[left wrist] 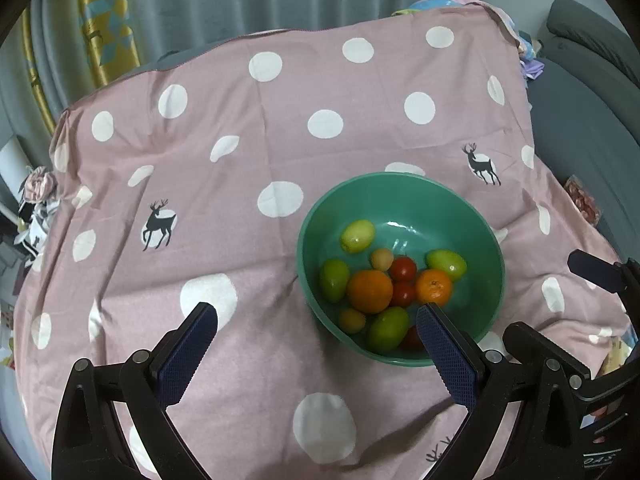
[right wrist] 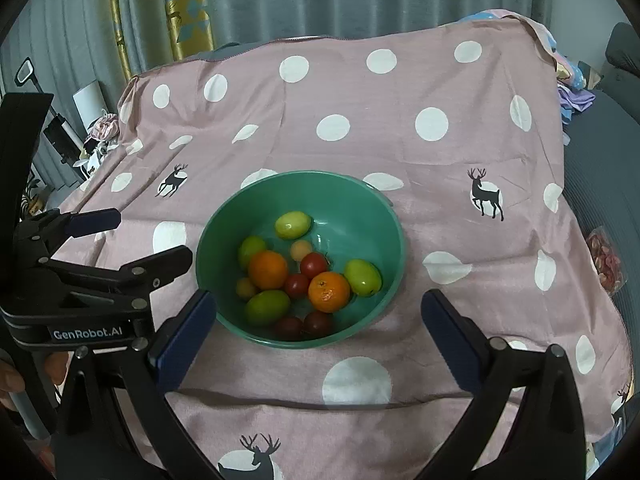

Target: Organize fruits

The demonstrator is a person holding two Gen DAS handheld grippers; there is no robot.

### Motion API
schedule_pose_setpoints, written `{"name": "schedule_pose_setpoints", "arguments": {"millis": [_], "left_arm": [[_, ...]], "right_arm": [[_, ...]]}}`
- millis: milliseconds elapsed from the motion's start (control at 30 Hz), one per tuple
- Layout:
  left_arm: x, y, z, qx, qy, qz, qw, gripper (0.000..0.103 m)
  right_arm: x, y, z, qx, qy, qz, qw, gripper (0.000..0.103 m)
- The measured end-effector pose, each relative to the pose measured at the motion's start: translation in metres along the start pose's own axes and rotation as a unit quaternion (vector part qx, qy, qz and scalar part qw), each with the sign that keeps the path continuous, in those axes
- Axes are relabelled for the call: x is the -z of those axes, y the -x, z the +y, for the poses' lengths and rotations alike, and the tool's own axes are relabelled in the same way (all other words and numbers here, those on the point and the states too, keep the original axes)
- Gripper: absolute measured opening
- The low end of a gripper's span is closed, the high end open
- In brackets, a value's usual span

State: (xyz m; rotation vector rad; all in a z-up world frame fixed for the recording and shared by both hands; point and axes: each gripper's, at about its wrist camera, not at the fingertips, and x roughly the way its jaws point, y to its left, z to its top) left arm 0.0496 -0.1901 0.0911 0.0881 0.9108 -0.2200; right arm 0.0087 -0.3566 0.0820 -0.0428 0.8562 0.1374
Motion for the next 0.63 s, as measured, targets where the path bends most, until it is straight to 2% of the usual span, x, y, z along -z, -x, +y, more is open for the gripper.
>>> {"name": "schedule_pose_setpoints", "arguments": {"millis": [633], "left_arm": [[-0.0024,-0.0017,-0.0005,-0.002,0.006,-0.007,1.0000,0.100]], "right_arm": [[0.0017,-0.0048,0.0030,0.002,0.002,0.001,1.000,0.103]]}}
